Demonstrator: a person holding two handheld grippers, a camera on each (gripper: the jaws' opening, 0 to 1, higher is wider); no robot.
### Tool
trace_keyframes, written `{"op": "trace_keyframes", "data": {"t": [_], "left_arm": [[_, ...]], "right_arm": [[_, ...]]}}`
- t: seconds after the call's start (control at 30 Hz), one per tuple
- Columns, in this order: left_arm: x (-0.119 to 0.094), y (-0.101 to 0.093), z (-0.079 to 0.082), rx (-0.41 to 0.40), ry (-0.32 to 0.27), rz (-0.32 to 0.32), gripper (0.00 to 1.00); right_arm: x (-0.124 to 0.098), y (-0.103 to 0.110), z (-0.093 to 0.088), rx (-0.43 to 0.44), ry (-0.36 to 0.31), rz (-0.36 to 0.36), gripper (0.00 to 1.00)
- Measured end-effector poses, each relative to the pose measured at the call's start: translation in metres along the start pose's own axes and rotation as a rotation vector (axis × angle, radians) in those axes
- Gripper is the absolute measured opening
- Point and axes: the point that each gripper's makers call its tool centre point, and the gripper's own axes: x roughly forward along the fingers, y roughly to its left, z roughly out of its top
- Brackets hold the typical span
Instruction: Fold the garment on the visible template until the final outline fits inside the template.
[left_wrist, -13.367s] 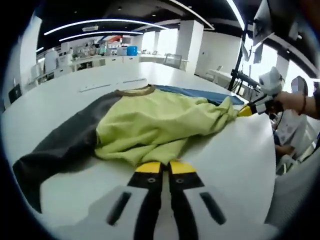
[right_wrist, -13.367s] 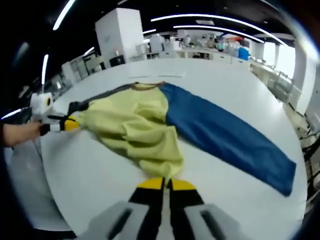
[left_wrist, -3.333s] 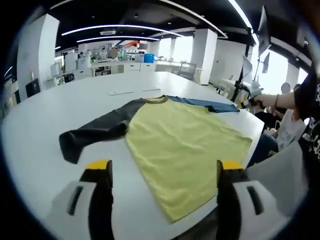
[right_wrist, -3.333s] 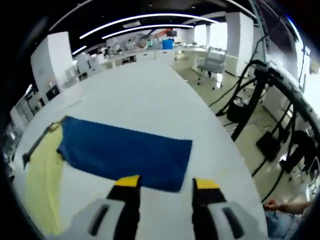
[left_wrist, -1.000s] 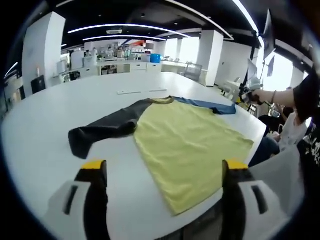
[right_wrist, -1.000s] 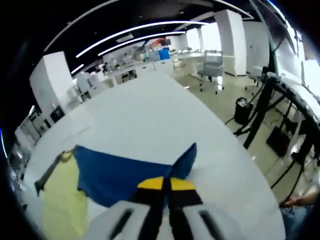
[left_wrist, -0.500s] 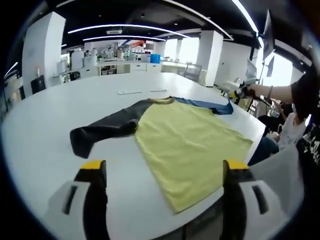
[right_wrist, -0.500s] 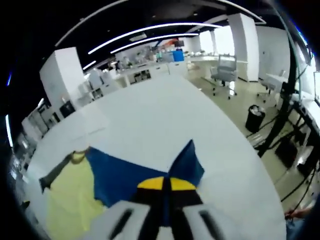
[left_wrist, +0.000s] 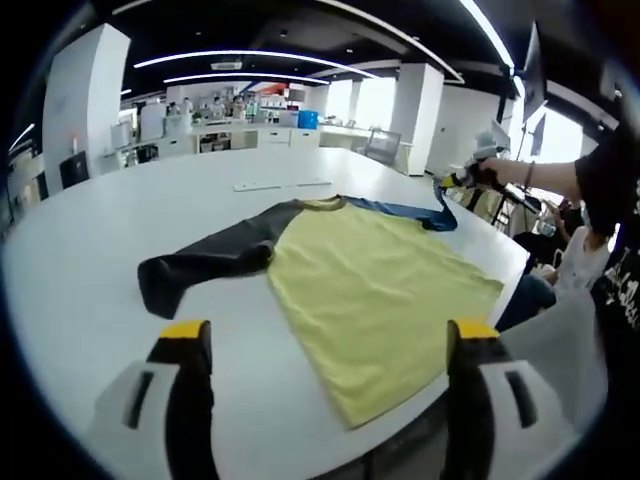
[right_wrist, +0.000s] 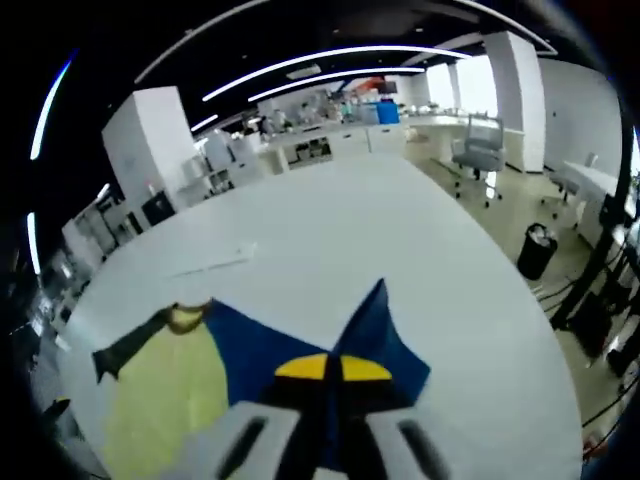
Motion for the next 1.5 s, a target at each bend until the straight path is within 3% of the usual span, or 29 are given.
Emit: {"op": "trace_keyframes", "data": {"t": [1.1, 1.2, 1.33, 1.5], "left_arm": [[0.010, -0.012, -0.003, 0.016, 0.036, -0.054, 0.94], [0.010, -0.013, -0.005, 0.018, 0.044, -0.059, 0.94], [0.010, -0.013, -0.006, 0.014, 0.044, -0.054, 0.94], [0.010, -0.016, -0.005, 0.042, 0.048, -0.062, 0.95]], "right_arm": [[0.046, 0.106, 0.010, -0.177, 0.083, 0.142, 0.00], [0.042, 0.123, 0.003, -0.175, 0.097, 0.164, 0.00], [0.046, 0.137, 0.008, -0.156, 0.090, 0.196, 0.00], [0.047, 0.155, 0.005, -0.211, 0.110, 0.195, 0.00]]}}
